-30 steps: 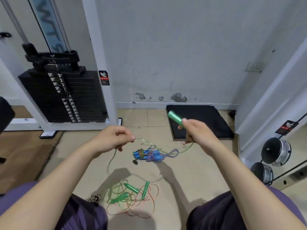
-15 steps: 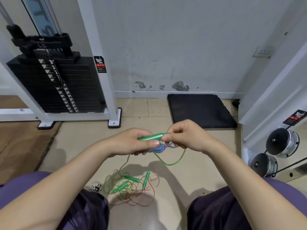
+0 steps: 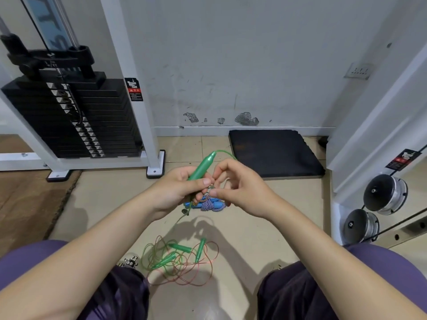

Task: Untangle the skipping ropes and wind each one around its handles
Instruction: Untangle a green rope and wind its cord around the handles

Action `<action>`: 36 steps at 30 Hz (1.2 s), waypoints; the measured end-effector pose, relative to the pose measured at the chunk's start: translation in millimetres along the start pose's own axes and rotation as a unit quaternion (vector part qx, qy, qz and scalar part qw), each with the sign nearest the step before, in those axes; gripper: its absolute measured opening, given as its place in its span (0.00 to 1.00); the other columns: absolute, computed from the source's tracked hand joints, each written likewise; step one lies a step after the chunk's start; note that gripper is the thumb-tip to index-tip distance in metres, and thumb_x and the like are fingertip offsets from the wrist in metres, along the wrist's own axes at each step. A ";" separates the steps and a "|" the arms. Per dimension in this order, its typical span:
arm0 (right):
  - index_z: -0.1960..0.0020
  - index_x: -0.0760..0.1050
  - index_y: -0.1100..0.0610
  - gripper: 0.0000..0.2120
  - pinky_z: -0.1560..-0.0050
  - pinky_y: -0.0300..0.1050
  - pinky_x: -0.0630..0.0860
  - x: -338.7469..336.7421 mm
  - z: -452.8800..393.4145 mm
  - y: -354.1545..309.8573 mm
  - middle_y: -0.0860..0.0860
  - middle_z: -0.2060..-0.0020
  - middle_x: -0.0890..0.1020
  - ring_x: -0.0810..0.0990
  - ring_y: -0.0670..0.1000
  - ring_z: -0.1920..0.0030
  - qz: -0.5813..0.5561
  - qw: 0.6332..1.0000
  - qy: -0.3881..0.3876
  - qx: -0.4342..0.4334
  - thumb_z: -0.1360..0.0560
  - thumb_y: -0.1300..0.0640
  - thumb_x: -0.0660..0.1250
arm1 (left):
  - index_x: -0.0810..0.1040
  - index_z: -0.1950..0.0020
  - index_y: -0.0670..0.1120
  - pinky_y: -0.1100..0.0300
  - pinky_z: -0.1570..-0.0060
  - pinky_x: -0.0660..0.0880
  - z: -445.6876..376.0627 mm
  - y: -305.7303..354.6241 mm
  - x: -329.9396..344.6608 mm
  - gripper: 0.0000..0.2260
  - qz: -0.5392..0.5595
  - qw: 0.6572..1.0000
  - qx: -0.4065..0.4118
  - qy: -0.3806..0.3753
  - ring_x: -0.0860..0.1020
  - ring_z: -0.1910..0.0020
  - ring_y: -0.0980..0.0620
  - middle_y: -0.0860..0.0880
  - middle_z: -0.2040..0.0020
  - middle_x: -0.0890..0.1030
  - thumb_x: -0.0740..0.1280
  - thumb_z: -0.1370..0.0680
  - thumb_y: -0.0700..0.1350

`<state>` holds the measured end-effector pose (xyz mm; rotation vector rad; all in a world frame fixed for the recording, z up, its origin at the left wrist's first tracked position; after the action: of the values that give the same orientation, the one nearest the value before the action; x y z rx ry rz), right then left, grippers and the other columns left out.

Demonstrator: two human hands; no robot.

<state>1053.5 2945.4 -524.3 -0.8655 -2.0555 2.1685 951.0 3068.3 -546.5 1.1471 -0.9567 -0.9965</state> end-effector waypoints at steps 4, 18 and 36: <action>0.59 0.78 0.51 0.08 0.66 0.37 0.67 -9.6 -3.0 4.6 0.43 0.72 0.73 0.68 0.43 0.71 0.058 0.998 0.020 0.008 0.29 0.59 0.76 | 0.78 0.50 0.40 0.61 0.63 0.75 3.9 5.2 -5.4 0.02 -0.067 0.997 -0.022 -0.024 0.75 0.69 0.52 0.47 0.65 0.79 0.67 0.21 0.38; 0.45 0.71 0.58 0.13 0.66 0.41 0.74 4.8 2.8 7.6 0.50 0.69 0.75 0.76 0.50 0.67 -0.007 0.996 -0.080 0.041 0.25 0.64 0.72 | 0.77 0.54 0.38 0.48 0.54 0.74 2.7 2.2 2.3 0.07 -0.113 0.992 -0.030 -0.040 0.78 0.71 0.45 0.43 0.67 0.80 0.68 0.21 0.41; 0.46 0.74 0.55 0.22 0.64 0.45 0.66 3.9 8.0 16.2 0.58 0.67 0.76 0.70 0.50 0.67 0.010 0.984 -0.140 0.113 0.33 0.50 0.79 | 0.78 0.58 0.44 0.51 0.59 0.75 1.8 1.6 2.1 0.06 -0.117 0.993 -0.008 -0.028 0.74 0.70 0.48 0.43 0.65 0.79 0.72 0.24 0.44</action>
<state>1052.5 2937.6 -541.0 -0.5886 -1.8547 2.5990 950.0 3066.0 -544.5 1.2426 -0.8701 -1.2272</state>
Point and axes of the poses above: each hand's wrist, its own z-axis away from the middle knuckle, its own x-axis out of the palm, y = z × x, the point moved 4 cm from there along -z, towards the middle knuckle
